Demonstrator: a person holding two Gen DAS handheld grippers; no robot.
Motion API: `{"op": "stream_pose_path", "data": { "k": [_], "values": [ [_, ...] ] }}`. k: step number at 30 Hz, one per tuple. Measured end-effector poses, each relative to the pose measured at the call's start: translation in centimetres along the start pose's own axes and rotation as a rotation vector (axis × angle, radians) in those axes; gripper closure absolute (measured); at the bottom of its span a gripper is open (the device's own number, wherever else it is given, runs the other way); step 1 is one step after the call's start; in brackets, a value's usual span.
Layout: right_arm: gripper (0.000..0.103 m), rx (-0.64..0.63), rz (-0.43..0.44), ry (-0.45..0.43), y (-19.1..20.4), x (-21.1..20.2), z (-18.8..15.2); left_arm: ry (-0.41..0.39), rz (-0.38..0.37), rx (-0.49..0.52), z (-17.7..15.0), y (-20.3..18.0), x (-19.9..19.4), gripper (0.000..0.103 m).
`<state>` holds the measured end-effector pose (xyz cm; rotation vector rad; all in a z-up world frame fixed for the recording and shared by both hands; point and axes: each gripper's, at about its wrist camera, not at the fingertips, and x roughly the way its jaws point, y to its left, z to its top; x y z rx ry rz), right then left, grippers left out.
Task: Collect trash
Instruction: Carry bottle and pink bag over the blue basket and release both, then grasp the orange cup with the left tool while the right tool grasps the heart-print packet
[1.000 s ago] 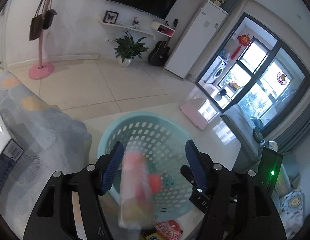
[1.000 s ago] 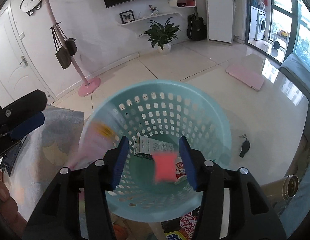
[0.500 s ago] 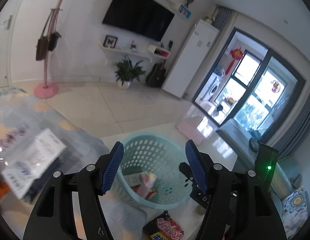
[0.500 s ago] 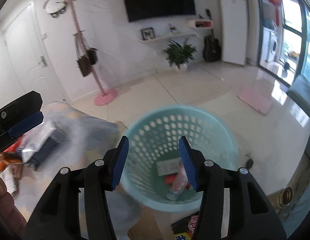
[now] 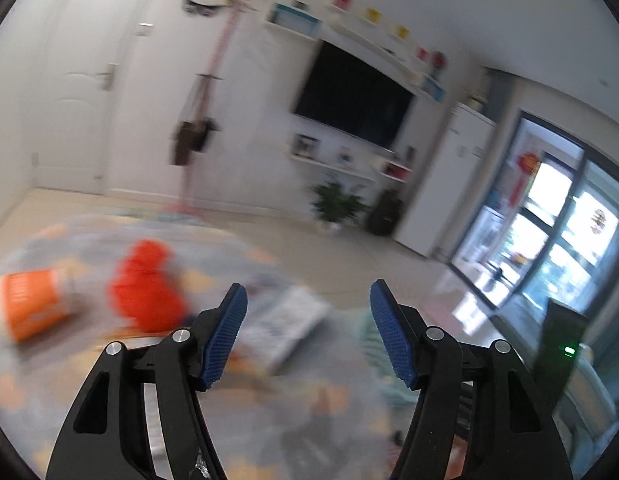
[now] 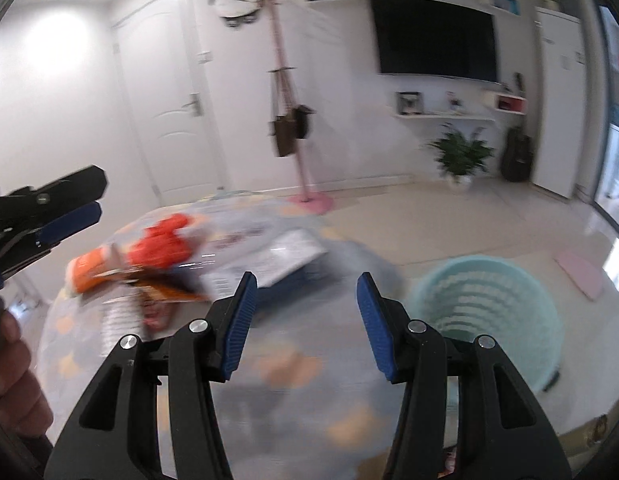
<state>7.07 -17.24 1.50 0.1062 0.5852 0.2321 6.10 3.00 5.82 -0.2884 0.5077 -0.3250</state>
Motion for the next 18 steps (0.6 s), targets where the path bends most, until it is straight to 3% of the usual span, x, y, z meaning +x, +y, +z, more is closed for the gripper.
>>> {"op": "stream_pose_path", "data": {
  "k": [5, 8, 14, 18],
  "values": [
    [0.055, -0.061, 0.136, 0.023, 6.4, 1.0, -1.2, -0.034, 0.133, -0.078, 0.1, 7.0, -4.1, 0.04],
    [0.062, -0.129, 0.213, 0.067, 11.0, 1.9, -2.7, -0.051, 0.227, -0.128, -0.4, 11.4, -6.3, 0.04],
    [0.061, -0.185, 0.258, 0.178, 16.3, 6.0, -5.1, -0.033, 0.369, -0.245, -1.5, 20.4, -8.5, 0.036],
    [0.061, -0.197, 0.234, 0.215, 17.6, 8.3, -5.8, 0.017, 0.369, -0.311, -1.5, 24.2, -7.4, 0.036]
  ]
}}
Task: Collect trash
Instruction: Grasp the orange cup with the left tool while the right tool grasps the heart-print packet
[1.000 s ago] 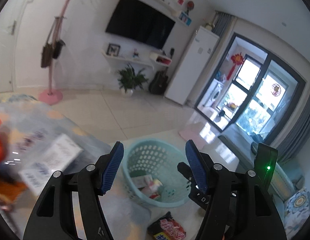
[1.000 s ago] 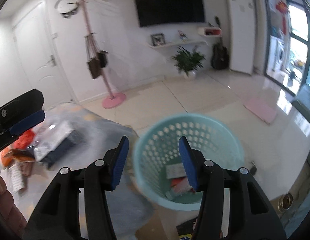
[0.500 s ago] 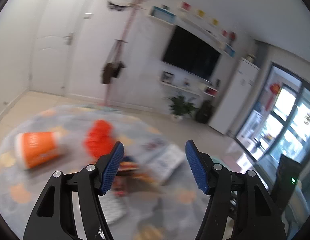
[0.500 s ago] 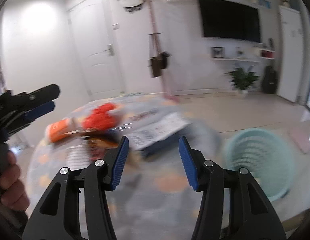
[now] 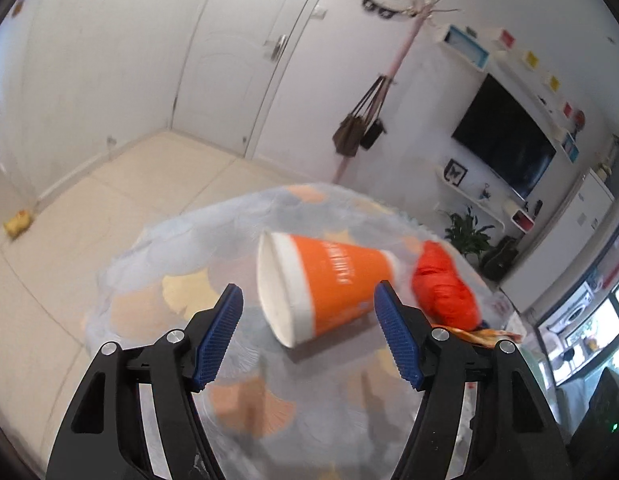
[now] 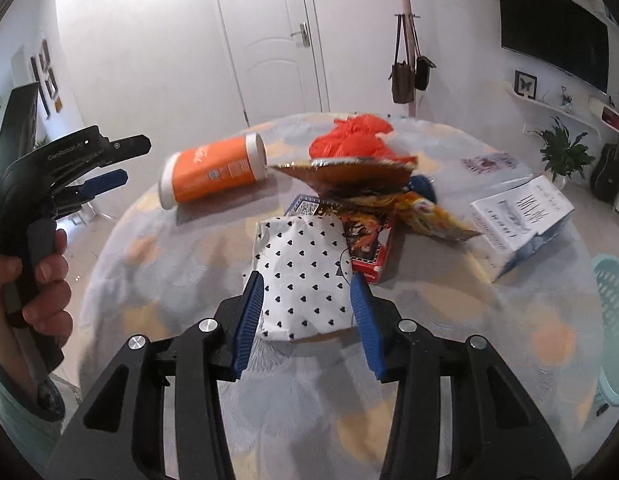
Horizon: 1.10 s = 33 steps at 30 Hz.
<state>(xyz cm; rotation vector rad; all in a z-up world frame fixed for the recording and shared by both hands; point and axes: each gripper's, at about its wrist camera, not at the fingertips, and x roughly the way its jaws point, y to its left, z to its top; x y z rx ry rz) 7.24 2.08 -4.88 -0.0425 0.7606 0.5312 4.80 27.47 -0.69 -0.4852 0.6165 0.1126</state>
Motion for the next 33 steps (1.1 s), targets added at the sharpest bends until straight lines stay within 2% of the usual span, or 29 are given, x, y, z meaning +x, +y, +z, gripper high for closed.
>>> {"op": "stream_pose_path", "data": {
  "k": [3, 6, 8, 12, 13, 15, 16, 18, 20, 23, 28, 32, 33],
  "values": [
    [0.059, 0.006, -0.014, 0.021, 0.0, 1.1, 0.0, 0.042, -0.023, -0.033, 0.1, 1.1, 1.9, 0.036],
    [0.049, 0.023, -0.011, 0.036, -0.7, 1.5, 0.1, 0.078, -0.066, -0.047, 0.3, 1.1, 3.5, 0.038],
    [0.047, 0.034, 0.0, 0.038, -1.0, 1.5, 0.1, 0.1, -0.088, -0.042, 0.1, 0.6, 4.3, 0.04],
    [0.045, 0.036, 0.004, 0.062, -1.0, 2.1, 0.1, 0.16, -0.116, -0.044, -1.1, 0.4, 5.5, 0.065],
    [0.045, 0.037, 0.005, 0.069, -0.9, 2.3, 0.1, 0.174, -0.124, -0.047, -1.5, 0.3, 5.7, 0.066],
    [0.042, 0.04, 0.006, 0.075, -0.9, 2.5, 0.1, 0.206, -0.161, -0.059, -2.2, 0.1, 6.1, 0.08],
    [0.039, 0.043, 0.007, 0.079, -1.0, 2.6, 0.1, 0.223, -0.179, -0.068, -2.5, 0.0, 6.2, 0.082],
    [0.037, 0.045, 0.01, 0.095, -0.9, 3.1, 0.3, 0.225, -0.206, -0.073, -3.2, -0.3, 5.7, 0.092],
    [0.037, 0.046, 0.019, 0.119, -0.9, 3.7, 0.4, 0.205, -0.197, -0.053, -3.5, -1.0, 5.1, 0.096],
    [0.037, 0.062, 0.031, 0.143, -1.0, 4.4, 0.6, 0.173, -0.183, -0.031, -4.1, -1.9, 4.0, 0.099],
    [0.028, 0.076, 0.035, 0.152, -0.6, 5.0, 1.1, 0.163, -0.174, -0.018, -5.0, -2.9, 3.1, 0.1],
    [0.029, 0.036, -0.018, 0.157, 0.5, 5.4, 1.1, 0.155, -0.164, -0.008, -5.5, -3.1, 2.7, 0.1],
    [0.034, 0.027, -0.032, 0.158, 0.7, 5.4, 1.1, 0.152, -0.164, -0.007, -5.6, -3.1, 2.6, 0.1]
  ]
}}
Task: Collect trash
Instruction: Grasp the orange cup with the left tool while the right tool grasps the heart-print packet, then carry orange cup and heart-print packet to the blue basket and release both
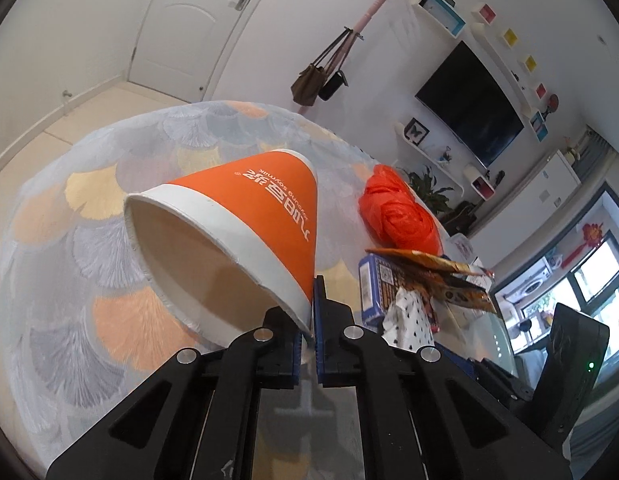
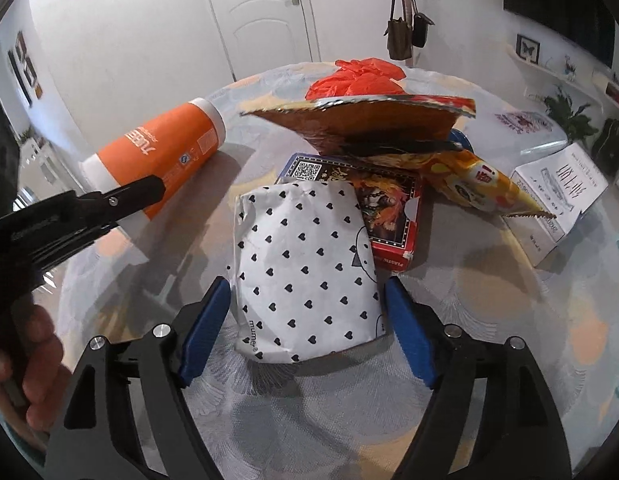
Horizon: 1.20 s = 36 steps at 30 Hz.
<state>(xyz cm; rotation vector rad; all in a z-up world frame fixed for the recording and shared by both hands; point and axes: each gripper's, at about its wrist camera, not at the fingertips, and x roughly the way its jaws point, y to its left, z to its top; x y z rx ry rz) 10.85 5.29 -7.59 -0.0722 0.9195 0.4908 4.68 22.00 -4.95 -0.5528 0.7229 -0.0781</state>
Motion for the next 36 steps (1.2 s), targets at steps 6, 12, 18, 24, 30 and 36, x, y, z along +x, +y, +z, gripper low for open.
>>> {"op": "stream_pose_path", "data": {
  "k": [6, 12, 18, 24, 30, 36],
  "values": [
    [0.085, -0.005, 0.026, 0.002, 0.0, -0.7, -0.7, 0.007, -0.05, 0.007, -0.8, -0.3, -0.4, 0.1],
    [0.088, 0.004, 0.062, -0.068, -0.6, -4.3, -1.5, -0.069, -0.117, 0.055, -1.6, -2.6, -3.2, 0.1],
    [0.088, 0.012, 0.058, -0.183, -1.7, -9.9, -1.0, -0.144, -0.183, 0.138, -1.3, -7.5, -6.3, 0.1],
    [0.088, 0.109, 0.04, -0.248, -6.7, -14.4, -0.5, -0.091, -0.298, 0.234, -1.0, -14.1, -5.4, 0.1],
    [0.088, 0.237, -0.042, -0.329, -14.0, -18.9, -1.8, -0.036, -0.359, 0.345, -1.7, -21.9, -2.0, 0.1],
    [0.088, 0.402, -0.117, -0.387, -22.4, -22.4, -4.1, 0.057, -0.418, 0.439, -3.4, -29.0, 2.7, 0.1]
  ]
}}
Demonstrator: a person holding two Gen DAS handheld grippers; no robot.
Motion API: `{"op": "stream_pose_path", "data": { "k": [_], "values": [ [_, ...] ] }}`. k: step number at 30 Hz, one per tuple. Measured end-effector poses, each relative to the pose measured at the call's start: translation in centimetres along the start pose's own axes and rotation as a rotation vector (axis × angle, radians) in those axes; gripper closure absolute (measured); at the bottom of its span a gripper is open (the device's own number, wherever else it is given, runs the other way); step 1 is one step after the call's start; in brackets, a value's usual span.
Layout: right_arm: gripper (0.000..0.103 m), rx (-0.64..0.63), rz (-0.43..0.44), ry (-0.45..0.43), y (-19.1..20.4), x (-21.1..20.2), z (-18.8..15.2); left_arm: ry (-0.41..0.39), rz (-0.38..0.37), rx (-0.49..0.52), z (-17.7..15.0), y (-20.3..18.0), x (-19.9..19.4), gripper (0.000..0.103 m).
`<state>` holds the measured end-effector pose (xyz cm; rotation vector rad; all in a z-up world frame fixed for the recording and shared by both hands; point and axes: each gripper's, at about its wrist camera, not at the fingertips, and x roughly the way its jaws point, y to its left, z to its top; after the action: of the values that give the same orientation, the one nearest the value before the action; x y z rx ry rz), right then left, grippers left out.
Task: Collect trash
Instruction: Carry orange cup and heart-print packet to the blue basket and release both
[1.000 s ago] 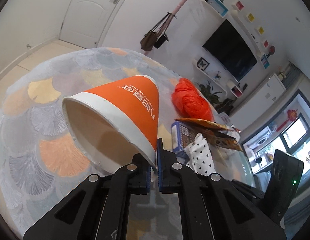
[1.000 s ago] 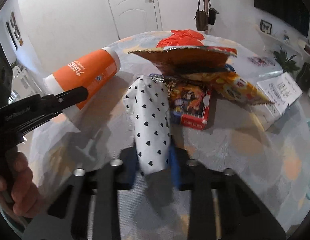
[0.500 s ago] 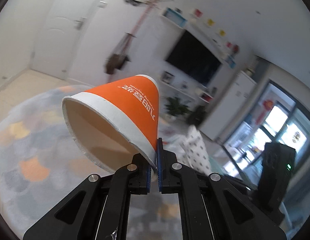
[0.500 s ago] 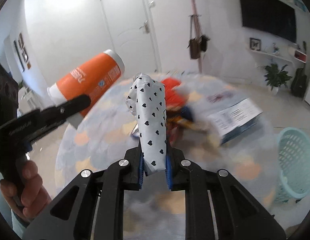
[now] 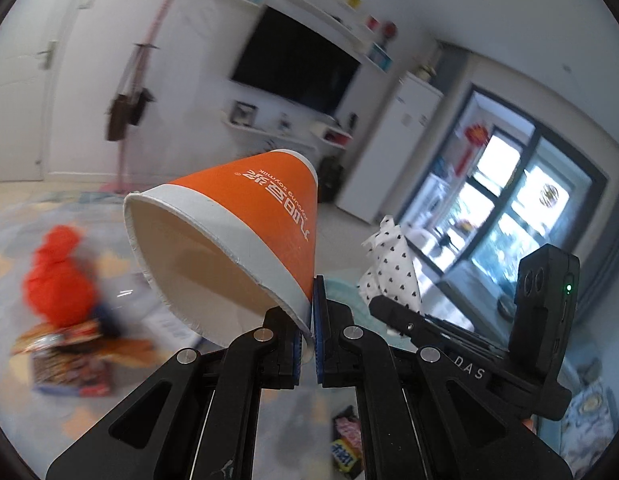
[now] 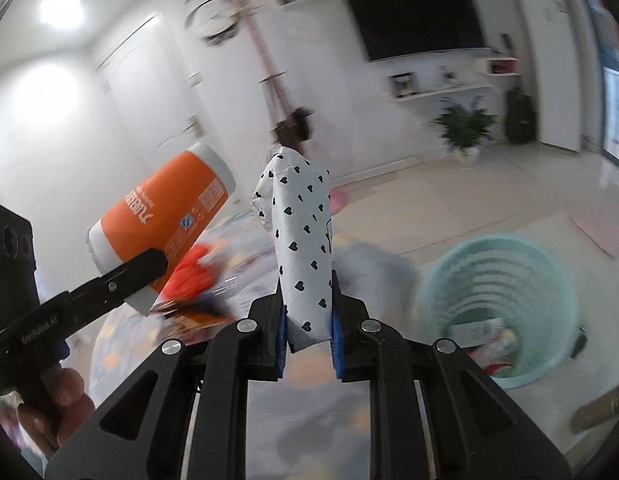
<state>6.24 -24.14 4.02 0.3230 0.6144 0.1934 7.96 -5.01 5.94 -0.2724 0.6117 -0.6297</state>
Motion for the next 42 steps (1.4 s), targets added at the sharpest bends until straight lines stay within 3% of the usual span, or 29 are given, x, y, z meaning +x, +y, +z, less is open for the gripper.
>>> {"op": "stream_pose_path", "data": {
  "k": [11, 22, 25, 26, 27, 29, 30, 34, 42],
  "values": [
    [0.088, 0.222, -0.21, 0.011, -13.7, 0.3, -0.3, 0.178, -0.102, 0.054, -0.9, -5.3, 13.5, 0.1],
    [0.085, 0.341, -0.332, 0.14, -21.6, 5.0, -3.5, 0.409, -0.106, 0.011, -5.3, -4.0, 24.0, 0.1],
    [0.084, 0.383, -0.338, 0.157, -23.0, 6.1, -3.9, 0.45, -0.094, 0.021, -5.8, -3.5, 25.3, 0.1],
    [0.083, 0.394, -0.334, 0.165, -23.4, 6.4, -4.1, 0.459, -0.076, 0.026, -6.1, -3.2, 25.8, 0.094],
    [0.078, 0.4, -0.339, 0.172, -23.8, 6.3, -4.4, 0.464, -0.063, 0.031, -6.3, -2.9, 26.1, 0.079],
    [0.065, 0.407, -0.354, 0.183, -24.5, 6.7, -4.6, 0.47, -0.048, 0.028, -6.4, -2.4, 26.4, 0.064],
    [0.056, 0.409, -0.356, 0.185, -24.6, 6.8, -4.8, 0.476, -0.046, 0.024, -6.4, -2.3, 26.5, 0.062],
    [0.052, 0.4, -0.367, 0.184, -24.6, 6.4, -5.0, 0.469, -0.039, 0.02, -6.2, -1.8, 25.4, 0.06],
    [0.052, 0.334, -0.345, 0.138, -21.4, 4.8, -3.8, 0.361, -0.062, 0.019, -4.6, -3.3, 21.2, 0.059]
  ]
}}
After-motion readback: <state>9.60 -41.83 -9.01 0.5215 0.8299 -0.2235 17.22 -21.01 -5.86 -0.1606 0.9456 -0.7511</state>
